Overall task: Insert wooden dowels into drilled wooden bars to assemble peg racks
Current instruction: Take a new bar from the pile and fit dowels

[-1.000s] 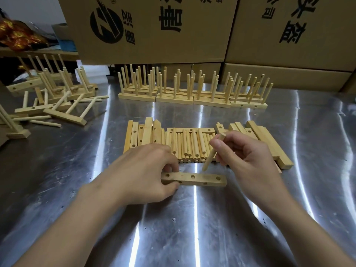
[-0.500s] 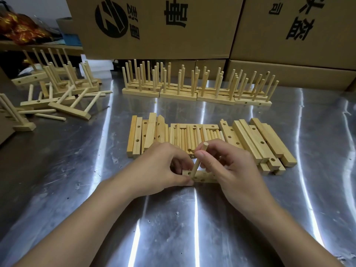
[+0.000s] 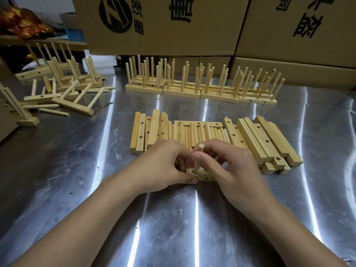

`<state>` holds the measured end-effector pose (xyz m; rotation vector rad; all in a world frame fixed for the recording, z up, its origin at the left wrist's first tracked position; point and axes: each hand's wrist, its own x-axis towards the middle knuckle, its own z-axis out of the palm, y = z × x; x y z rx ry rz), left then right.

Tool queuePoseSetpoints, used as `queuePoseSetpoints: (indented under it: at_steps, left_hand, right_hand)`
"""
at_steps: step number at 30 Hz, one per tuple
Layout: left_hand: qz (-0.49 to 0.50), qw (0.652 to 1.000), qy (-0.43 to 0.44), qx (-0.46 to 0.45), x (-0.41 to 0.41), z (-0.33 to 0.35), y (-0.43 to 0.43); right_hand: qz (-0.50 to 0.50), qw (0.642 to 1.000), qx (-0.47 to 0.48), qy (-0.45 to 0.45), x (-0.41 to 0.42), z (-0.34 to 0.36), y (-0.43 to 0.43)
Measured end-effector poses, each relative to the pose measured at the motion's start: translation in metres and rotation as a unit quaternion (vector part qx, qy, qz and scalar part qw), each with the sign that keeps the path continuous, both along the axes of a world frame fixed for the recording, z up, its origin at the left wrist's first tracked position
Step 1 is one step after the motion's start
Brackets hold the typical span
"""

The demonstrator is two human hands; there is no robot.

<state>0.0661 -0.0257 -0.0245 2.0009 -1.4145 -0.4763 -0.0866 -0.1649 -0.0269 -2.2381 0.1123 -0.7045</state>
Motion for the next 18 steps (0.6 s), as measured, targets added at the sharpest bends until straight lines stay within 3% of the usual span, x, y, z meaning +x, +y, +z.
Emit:
queuePoseSetpoints:
  at_steps: [7,10,13,18]
  left_hand:
    - [-0.008,1.0,-0.009,-0.003,-0.0003,0.0016,0.0005]
    - [0.002,0.999,0.003,-0.043,-0.0003,0.0051,0.0017]
    - [0.005,0.995,0.02,-0.094,-0.0008,0.0085,0.0029]
    - [0.009,0.995,0.026,-0.091,-0.0016,0.0074,0.0031]
  right_hand:
    - [-0.003,1.0,-0.012,0.017,0.0003,-0.0022,-0.0033]
    - [-0.01,1.0,-0.012,0.018,0.0003,-0.0009,-0.0042]
    - [-0.028,1.0,0.0,-0.008,-0.0023,0.0002,-0.004]
    - [-0.034,0.996,0.063,-0.06,-0.0058,0.0055,-0.0035]
